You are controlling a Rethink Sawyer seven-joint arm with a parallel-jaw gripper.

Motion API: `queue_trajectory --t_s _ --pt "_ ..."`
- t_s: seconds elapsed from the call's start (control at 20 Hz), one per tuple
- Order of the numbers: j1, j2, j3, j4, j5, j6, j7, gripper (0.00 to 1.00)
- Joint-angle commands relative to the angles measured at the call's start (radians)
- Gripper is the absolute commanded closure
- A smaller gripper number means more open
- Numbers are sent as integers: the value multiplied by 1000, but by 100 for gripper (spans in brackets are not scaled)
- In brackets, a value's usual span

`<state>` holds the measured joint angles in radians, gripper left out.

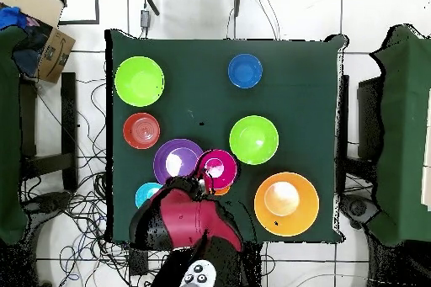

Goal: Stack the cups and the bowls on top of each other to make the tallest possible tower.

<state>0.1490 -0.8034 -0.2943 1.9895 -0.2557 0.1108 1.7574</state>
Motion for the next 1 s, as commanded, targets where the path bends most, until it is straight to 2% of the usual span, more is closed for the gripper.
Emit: queue_trajectory --t_s 0.05,0.55,1.0 --pt "-401 -155 458 200 -86 46 -87 100" --pt "-346 -145 416 152 -149 80 -35 100" --pt "-310 -171 397 149 -159 106 -5 100"
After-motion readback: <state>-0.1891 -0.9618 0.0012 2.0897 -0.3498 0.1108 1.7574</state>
